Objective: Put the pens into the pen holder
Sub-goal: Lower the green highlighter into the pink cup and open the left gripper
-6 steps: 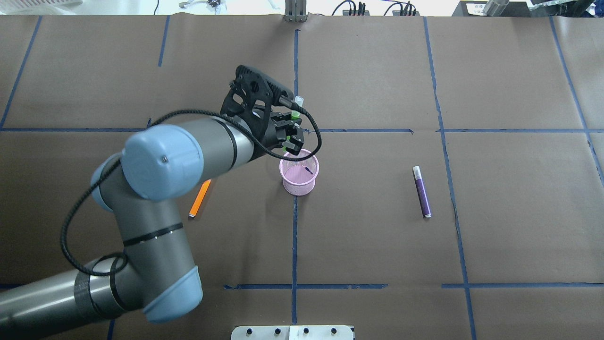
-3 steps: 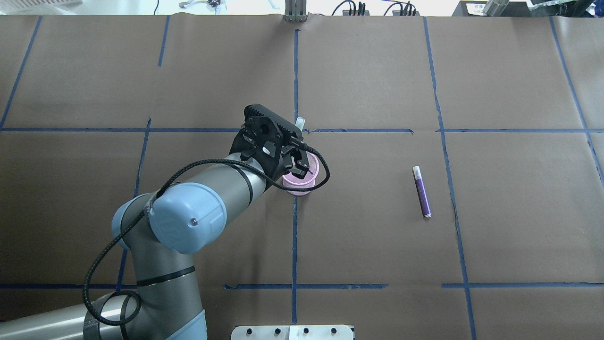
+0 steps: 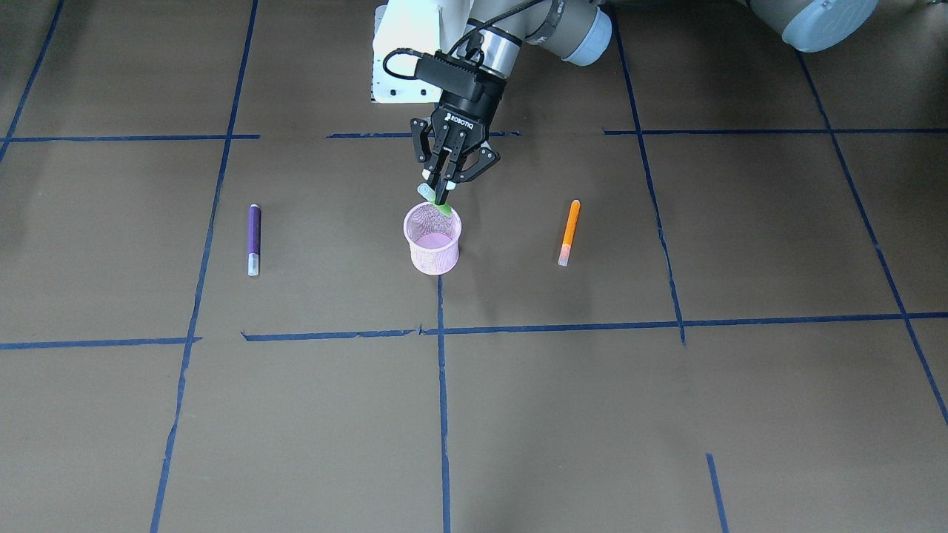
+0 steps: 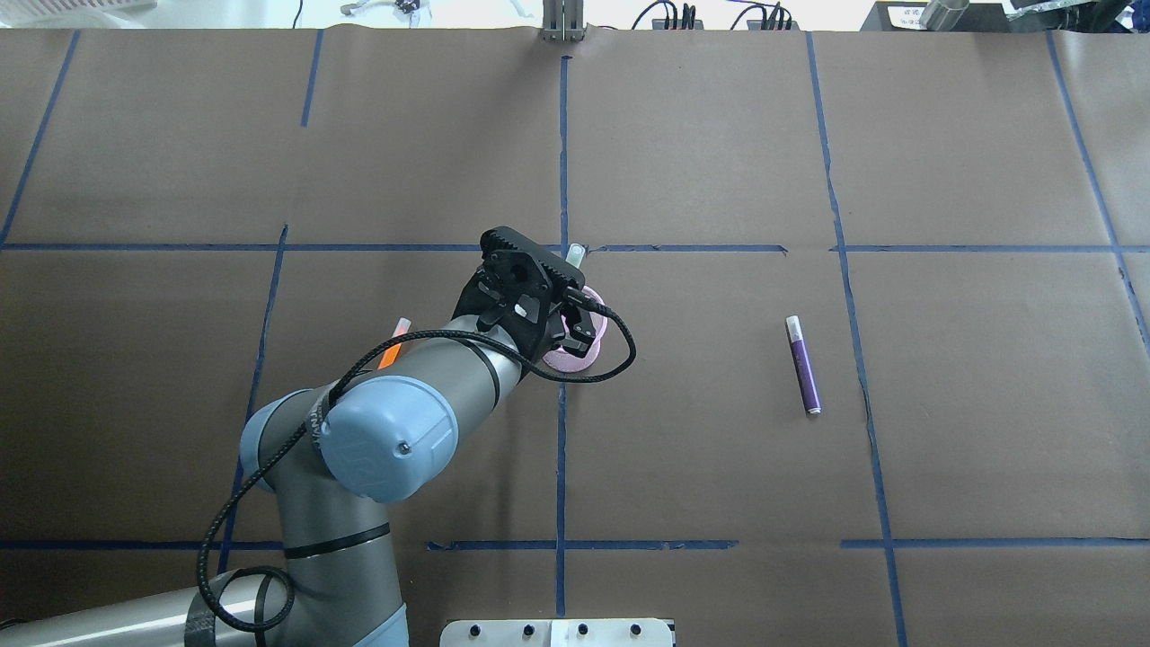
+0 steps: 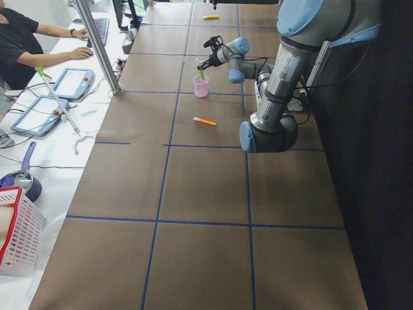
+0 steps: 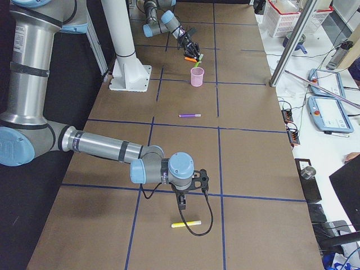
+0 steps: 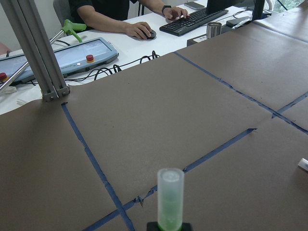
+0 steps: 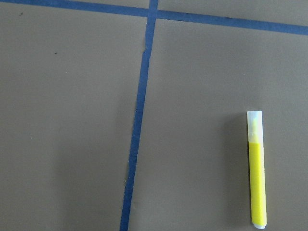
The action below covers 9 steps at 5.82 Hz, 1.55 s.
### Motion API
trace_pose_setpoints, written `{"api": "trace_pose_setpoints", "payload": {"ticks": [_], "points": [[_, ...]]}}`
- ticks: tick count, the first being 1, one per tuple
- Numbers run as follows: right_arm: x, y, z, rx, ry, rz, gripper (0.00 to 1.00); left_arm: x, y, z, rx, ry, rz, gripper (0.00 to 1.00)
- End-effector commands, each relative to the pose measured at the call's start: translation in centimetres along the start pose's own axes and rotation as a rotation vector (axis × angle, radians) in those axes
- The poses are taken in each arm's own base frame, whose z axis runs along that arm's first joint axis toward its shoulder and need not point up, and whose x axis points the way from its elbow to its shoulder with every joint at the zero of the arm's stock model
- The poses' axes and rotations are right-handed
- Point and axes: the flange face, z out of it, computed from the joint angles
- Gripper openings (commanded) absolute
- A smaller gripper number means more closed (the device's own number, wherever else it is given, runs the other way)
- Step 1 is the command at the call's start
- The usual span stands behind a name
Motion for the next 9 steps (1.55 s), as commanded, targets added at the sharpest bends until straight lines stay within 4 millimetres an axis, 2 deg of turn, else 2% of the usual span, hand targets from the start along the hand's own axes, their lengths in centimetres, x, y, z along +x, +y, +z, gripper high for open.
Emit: {"api": "trace_pose_setpoints", "payload": {"ticks": [1,2,3,4,5,6,7,8,9], "points": [[0.2,0.1,0.2,-0.004,0.0,0.004,1.0,0.6,0.9,1.2,0.022,-0.011,-0.004,0.52],[0.2,0.0,0.2,-0.003,0.0,0.002,1.0,0.7,0.8,1.1,0.026,-0.005,-0.013,1.0],[0.2,0.1,0.3,-0.006,0.001,0.004,1.0,0.8,0.7,1.0,0.031,-0.001,-0.017,1.0],[0.4,0.0,0.5,-0.008,0.001,0.006,1.0,0.8,-0.6,-0.1,0.054,0.018,-0.037,1.0],[0.7,-0.2,0.7,-0.013,0.006,0.008,1.0,0.3,-1.3,-0.4,0.07,0.026,-0.138,1.0],[2.1,-4.1,1.9,-0.025,0.007,0.014,1.0,-2.5,-2.7,0.8,0.038,0.015,-0.29,1.0],[3.6,-7.0,3.3,-0.05,0.006,0.033,0.99,-6.7,-3.4,2.5,-0.15,-0.01,-0.277,1.0],[5.6,-8.0,5.0,-0.092,-0.016,0.029,1.0,-10.3,-4.4,3.2,-0.206,-0.064,-0.274,1.0],[7.1,-7.8,6.9,-0.136,-0.021,0.059,0.99,-14.5,-3.9,3.6,-0.305,-0.092,-0.293,1.0]]}}
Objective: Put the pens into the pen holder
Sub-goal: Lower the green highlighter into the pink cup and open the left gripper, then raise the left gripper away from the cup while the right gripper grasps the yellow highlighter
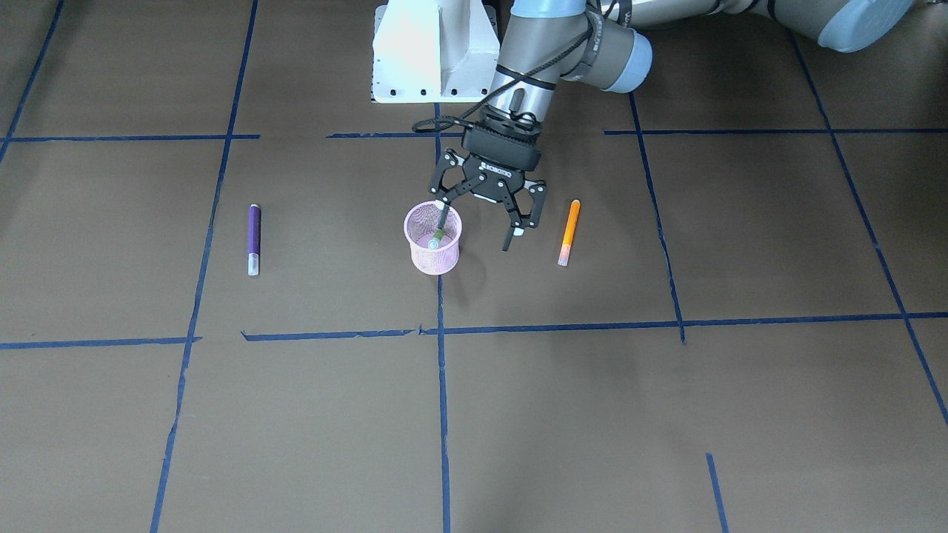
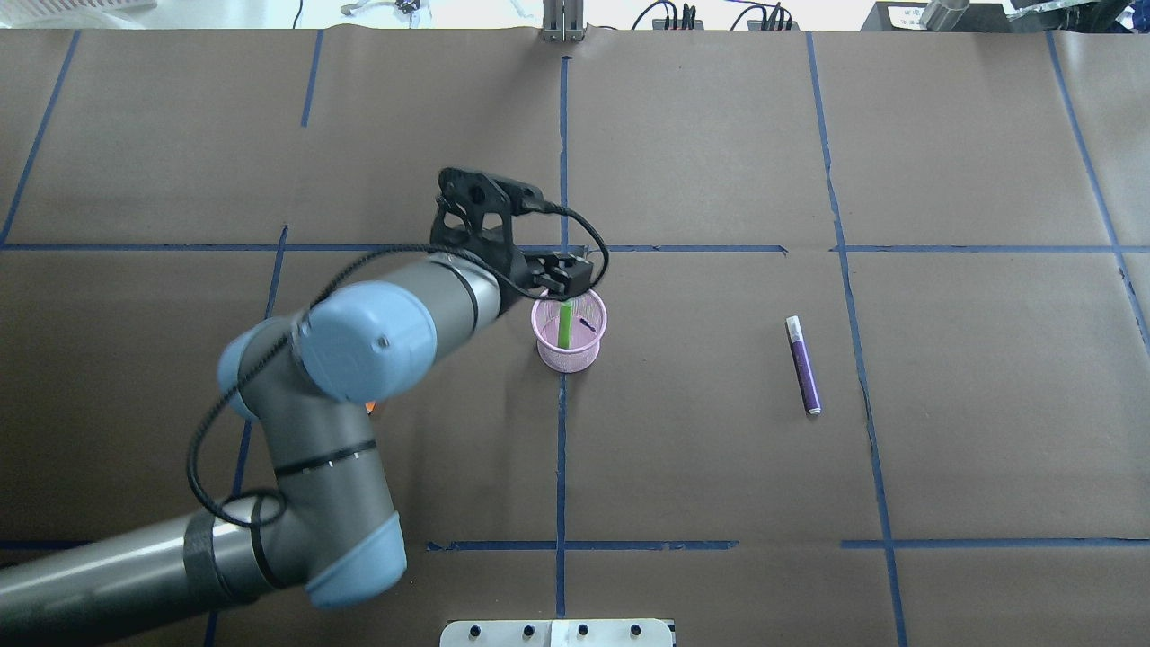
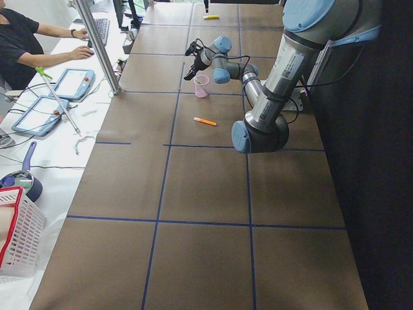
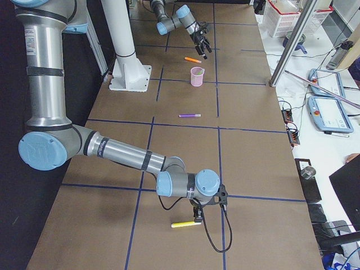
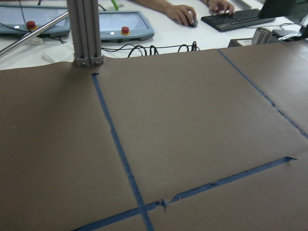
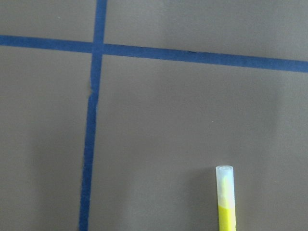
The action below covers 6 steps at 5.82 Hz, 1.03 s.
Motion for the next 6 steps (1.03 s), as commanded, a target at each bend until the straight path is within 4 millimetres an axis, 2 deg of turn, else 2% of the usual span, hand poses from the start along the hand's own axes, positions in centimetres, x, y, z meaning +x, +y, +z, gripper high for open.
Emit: {"api": "trace_pose_setpoints", "payload": {"ticks": [1,2,3,5,6], "points": [[2.2,-1.1,2.3,-0.057,-0.006,0.034,0.98,-7.5,-2.4,0.5,-0.208,-0.082,-0.063,1.0],[1.9,-0.7,3.8,-0.113,-0.007,0.01,0.96,-8.9,-1.4,0.5,-0.222,-0.091,-0.066,1.0],[2.0,-1.4,3.3,-0.146,0.013,-0.004,0.92,-9.0,-1.5,0.4,-0.219,-0.093,-0.068,1.0],[2.7,-1.1,4.1,-0.179,0.043,0.007,0.86,-9.1,-1.6,0.2,-0.215,-0.096,-0.076,1.0],[2.8,-2.7,3.9,-0.189,0.046,0.02,0.83,-9.3,-1.6,0.3,-0.2,-0.108,-0.074,1.0]]}}
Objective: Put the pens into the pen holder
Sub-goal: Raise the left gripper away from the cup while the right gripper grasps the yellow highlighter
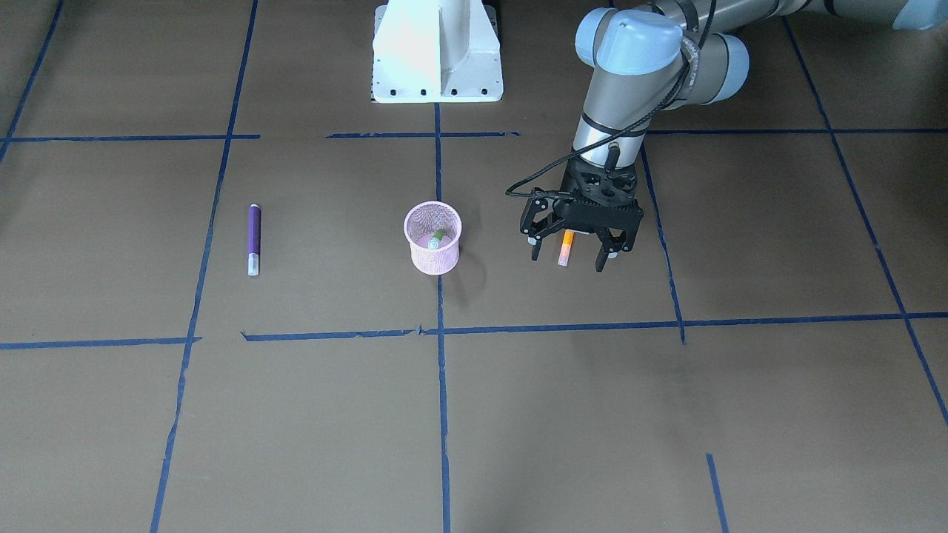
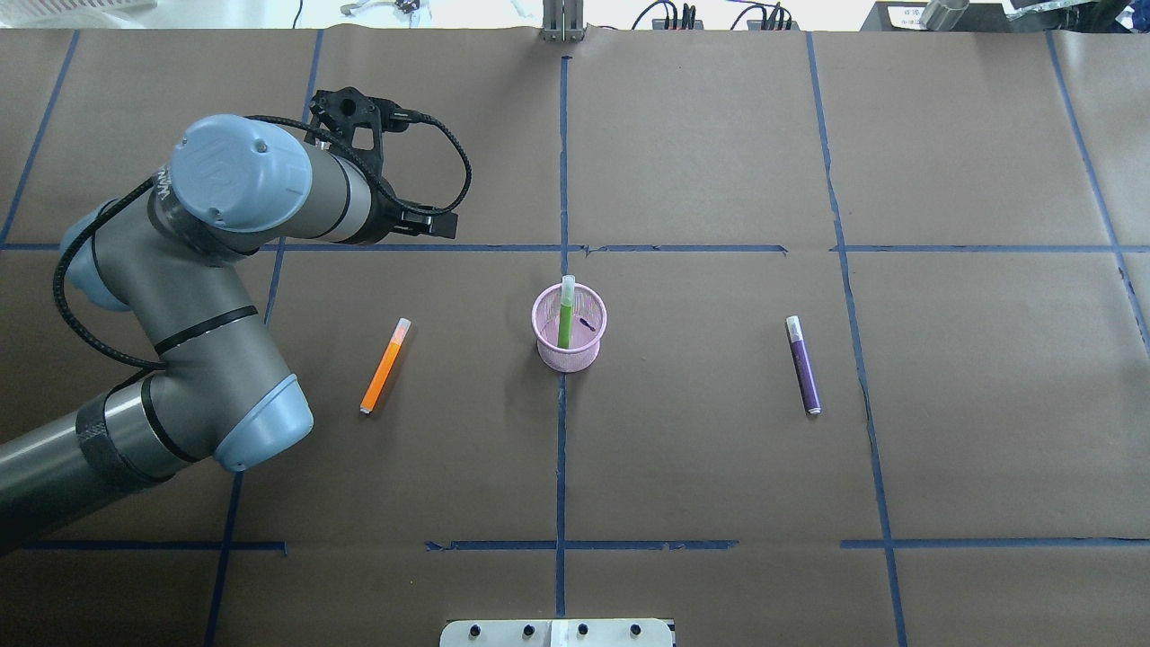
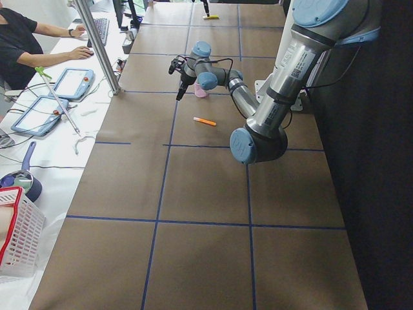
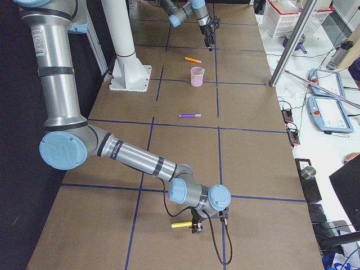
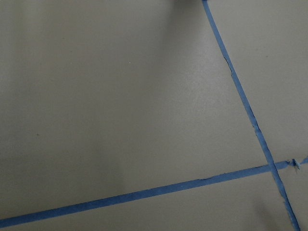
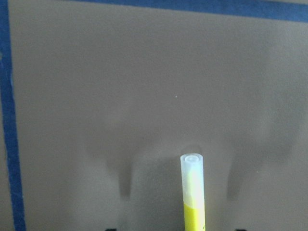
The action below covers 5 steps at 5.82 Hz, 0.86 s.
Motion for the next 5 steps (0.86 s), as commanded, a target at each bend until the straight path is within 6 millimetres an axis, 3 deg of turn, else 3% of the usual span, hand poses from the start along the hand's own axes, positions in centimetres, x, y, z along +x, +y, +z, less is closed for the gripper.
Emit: {"api": "trace_pose_setpoints", "payload": {"ticks": [1,5], "points": [[0.2,-1.2,-0.2,-0.016,0.02,0.007,0.82,-0.2,-0.1,0.0,0.018,-0.014,0.0,1.0],[-0.1,-1.3,1.2,-0.044,0.024,-0.004,0.7,-0.2,-0.1,0.1,0.017,-0.015,-0.001,1.0]]}}
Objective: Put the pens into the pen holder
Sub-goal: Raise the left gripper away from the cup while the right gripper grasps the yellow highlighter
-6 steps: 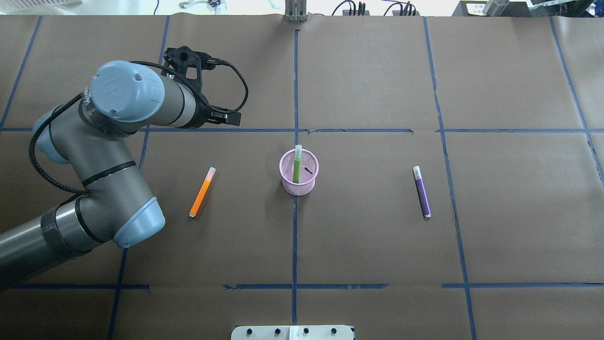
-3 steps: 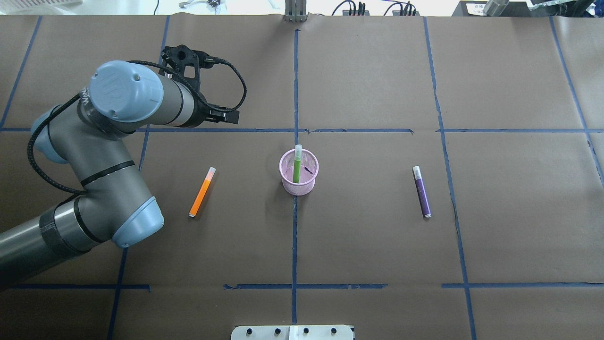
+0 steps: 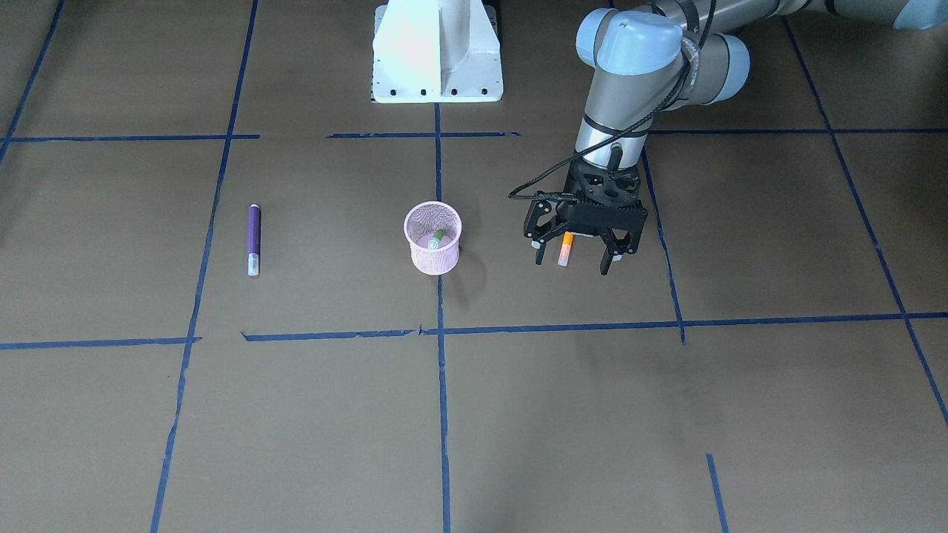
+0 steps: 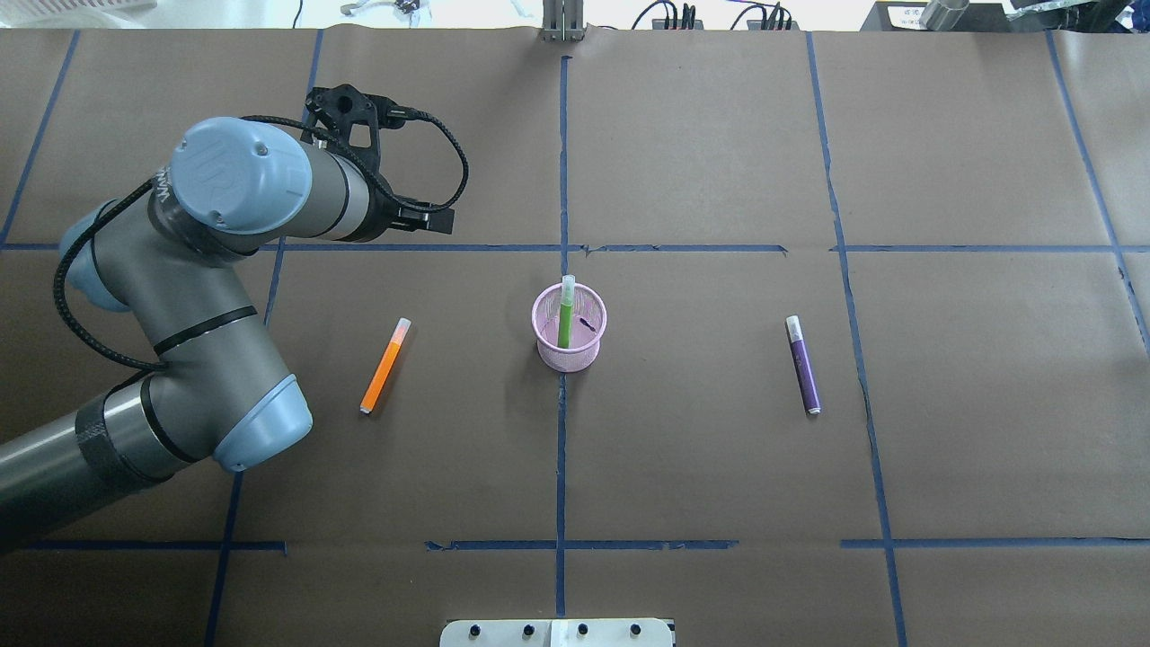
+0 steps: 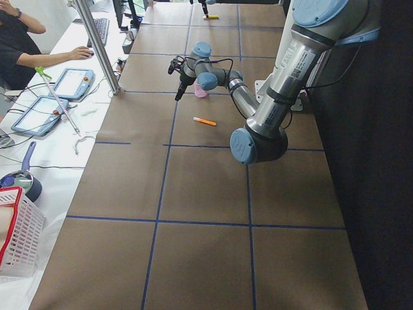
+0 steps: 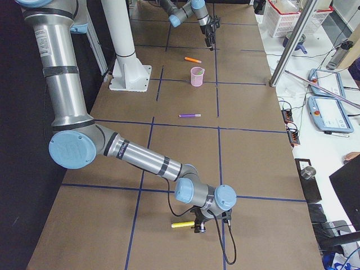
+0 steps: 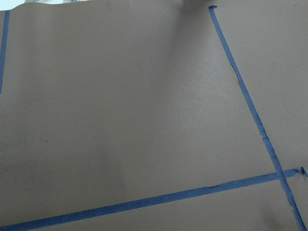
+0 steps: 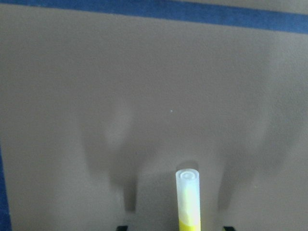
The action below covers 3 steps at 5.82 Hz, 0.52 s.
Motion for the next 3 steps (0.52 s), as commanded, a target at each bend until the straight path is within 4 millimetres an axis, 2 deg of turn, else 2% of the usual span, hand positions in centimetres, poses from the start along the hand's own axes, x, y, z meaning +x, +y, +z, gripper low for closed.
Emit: {"api": "trace_pose_setpoints", "payload": {"ticks": [1,3], "points": [[0.15,0.17,0.61,-0.012,0.001,0.001,0.56,-0.08,0.05,0.06,-0.001,-0.001,0.001,1.0],[0.41,0.53,1.3,-0.024,0.002,0.006,0.32,-0.7,0.67,0.53,-0.011,-0.011,0.002,1.0]]}}
